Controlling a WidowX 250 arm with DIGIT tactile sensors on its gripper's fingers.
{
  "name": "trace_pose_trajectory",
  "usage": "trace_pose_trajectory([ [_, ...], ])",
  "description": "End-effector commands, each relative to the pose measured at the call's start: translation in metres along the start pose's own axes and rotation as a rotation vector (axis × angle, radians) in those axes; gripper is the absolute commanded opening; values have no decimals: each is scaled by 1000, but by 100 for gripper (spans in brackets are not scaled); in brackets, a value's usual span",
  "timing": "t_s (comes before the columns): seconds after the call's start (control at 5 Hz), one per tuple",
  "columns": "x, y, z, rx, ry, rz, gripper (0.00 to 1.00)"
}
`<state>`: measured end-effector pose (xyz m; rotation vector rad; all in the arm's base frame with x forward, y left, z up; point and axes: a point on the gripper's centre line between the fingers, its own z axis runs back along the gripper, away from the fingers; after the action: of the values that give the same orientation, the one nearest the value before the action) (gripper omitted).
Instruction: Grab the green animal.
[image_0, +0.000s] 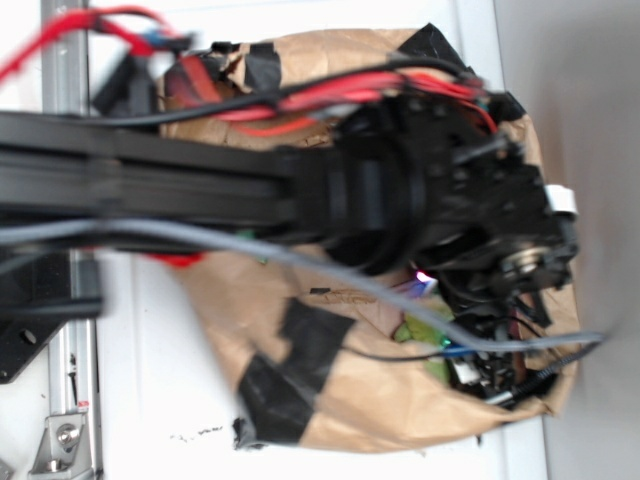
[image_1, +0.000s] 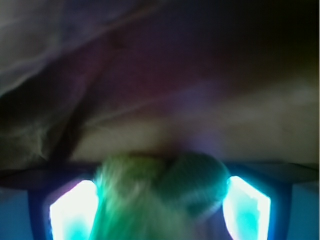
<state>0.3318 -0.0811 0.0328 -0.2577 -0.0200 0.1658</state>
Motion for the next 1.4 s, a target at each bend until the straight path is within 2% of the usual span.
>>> trace_pose_trajectory([
  [0.0, -30, -36, -1, -25, 45, -52, 0],
  [0.2, -38, -26, 16, -16, 16, -38, 0],
  [0.6, -53, -6, 72, 60, -128, -116, 0],
  [0.8, -56, 25, 128, 199, -175, -219, 0],
  [1.0, -55, 51, 161, 245, -182, -312, 0],
  [1.2, -57, 62, 168, 318, -146, -353, 0],
])
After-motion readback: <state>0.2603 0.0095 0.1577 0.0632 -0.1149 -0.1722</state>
